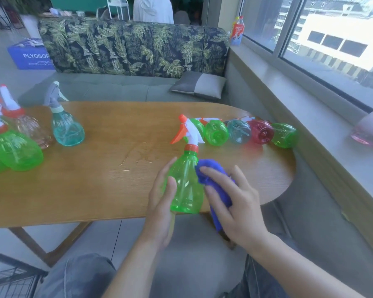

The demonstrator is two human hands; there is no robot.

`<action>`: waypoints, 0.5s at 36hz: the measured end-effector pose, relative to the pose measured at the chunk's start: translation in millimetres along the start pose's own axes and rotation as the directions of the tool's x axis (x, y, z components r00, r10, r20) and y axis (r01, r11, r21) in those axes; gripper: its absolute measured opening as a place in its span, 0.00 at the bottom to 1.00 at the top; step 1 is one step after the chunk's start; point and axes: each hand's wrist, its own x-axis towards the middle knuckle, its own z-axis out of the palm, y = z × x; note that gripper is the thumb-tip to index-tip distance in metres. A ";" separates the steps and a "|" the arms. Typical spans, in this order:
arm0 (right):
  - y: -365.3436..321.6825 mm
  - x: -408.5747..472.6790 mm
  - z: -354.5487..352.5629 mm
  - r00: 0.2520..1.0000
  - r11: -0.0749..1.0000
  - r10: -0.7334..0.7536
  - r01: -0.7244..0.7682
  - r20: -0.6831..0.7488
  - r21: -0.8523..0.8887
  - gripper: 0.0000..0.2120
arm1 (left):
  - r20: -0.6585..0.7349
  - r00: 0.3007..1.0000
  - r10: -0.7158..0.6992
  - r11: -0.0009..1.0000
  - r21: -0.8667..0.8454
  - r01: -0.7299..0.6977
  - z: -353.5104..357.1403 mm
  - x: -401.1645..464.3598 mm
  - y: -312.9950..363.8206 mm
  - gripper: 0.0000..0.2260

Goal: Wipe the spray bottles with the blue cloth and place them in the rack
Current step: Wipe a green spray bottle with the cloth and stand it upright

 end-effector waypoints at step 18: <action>5.1 4.4 9.7 0.992 0.990 0.127 -0.128 0.008 0.053 0.16 | 0.071 0.997 0.012 0.996 0.085 -0.018 -1.8 7.7 -11.1 0.26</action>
